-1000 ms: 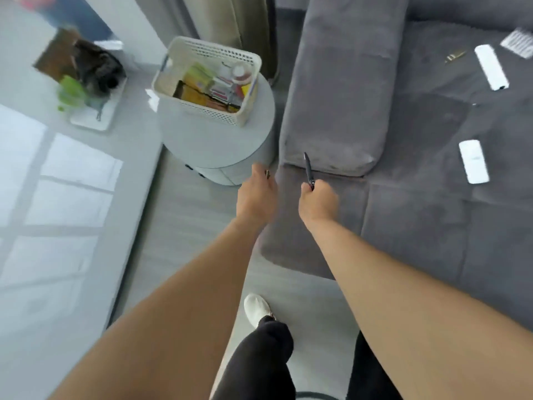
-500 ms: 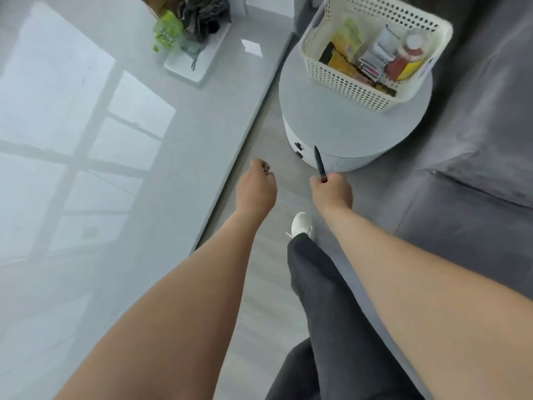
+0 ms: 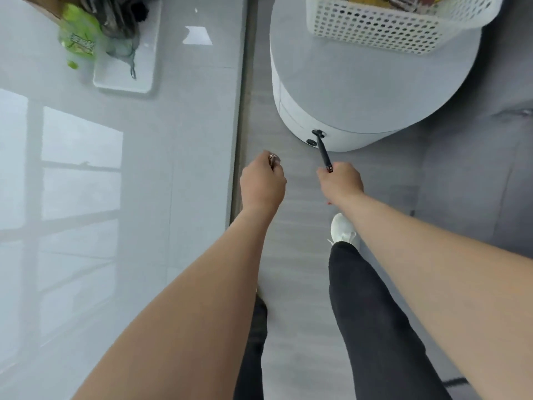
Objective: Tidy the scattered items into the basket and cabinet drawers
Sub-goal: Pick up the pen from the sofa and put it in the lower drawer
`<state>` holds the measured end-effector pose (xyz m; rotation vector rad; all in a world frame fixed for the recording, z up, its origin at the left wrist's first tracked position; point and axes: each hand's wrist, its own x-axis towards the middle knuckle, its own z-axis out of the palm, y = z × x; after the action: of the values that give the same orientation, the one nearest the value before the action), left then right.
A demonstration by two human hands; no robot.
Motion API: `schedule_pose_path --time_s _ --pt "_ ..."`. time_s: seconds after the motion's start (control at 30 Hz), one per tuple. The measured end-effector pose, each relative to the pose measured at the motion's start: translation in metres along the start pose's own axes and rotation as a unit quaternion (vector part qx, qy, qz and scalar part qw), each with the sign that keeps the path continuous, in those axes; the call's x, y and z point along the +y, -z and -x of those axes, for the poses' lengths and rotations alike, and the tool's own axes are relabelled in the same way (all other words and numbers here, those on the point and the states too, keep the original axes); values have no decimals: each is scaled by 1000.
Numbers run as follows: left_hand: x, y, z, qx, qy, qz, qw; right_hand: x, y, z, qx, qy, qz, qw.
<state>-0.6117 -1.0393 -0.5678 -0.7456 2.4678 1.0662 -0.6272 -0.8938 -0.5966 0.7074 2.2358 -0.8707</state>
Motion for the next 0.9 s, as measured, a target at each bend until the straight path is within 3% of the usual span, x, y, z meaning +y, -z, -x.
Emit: schedule_pose_path --time_s 0.33,0.53,0.73,0.9 --pt "-83 -122 -106 -27 -58 69 996 70 -112 -113 46 17 -23 999" --pt "-117 -197 -168 -9 -99 66 993 101 -145 -199 131 126 32 983" --pt "-114 -246 -225 23 -142 31 989 102 -166 -258 211 282 14 936" --pt "-97 -248 -225 10 -142 52 989 97 -153 -255 204 265 9 942"
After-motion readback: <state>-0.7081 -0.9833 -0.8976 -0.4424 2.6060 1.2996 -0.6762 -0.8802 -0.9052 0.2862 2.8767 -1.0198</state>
